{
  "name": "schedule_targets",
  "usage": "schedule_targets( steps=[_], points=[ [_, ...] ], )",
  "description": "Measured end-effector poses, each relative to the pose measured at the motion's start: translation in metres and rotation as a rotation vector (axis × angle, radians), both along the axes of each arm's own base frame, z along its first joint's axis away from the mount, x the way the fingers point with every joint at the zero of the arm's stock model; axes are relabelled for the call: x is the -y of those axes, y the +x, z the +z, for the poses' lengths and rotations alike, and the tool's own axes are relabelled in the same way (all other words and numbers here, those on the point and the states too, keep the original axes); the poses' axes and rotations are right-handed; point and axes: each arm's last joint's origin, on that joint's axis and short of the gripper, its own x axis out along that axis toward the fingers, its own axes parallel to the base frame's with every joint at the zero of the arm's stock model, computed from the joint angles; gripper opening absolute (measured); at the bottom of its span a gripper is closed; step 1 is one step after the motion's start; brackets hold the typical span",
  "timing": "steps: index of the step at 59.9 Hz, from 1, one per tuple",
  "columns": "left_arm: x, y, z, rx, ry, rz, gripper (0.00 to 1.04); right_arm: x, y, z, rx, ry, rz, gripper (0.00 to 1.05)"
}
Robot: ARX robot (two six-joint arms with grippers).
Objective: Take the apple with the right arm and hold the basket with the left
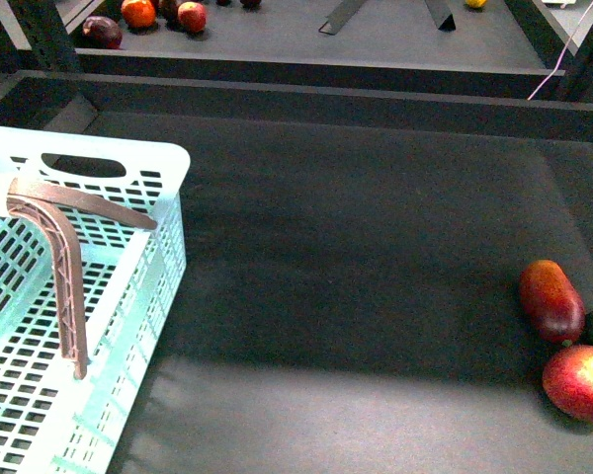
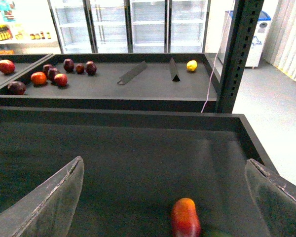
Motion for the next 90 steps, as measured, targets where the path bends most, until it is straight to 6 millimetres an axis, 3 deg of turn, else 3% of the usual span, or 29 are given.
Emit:
schedule_targets(
  steps=[53, 58, 62, 76, 90],
  points=[
    [0.000, 0.000, 0.000, -0.009, -0.007, 0.006, 0.97, 0.000, 0.000, 0.000, 0.000, 0.000, 0.000, 0.96],
    [-0.002, 0.003, -0.002, -0.265, -0.119, 0.130, 0.97, 0.000, 0.000, 0.000, 0.000, 0.000, -0.001, 0.96],
    [-0.005, 0.009, -0.001, -0.347, -0.211, 0.146, 0.97, 0.000, 0.000, 0.000, 0.000, 0.000, 0.000, 0.96],
    [-0.025, 0.035, 0.016, -0.378, -0.548, 0.164, 0.97, 0.000, 0.000, 0.000, 0.000, 0.000, 0.001, 0.96],
    [-0.044, 0.088, 0.003, -0.478, -0.882, 0.177, 0.97, 0.000, 0.000, 0.000, 0.000, 0.000, 0.001, 0.96]
  ],
)
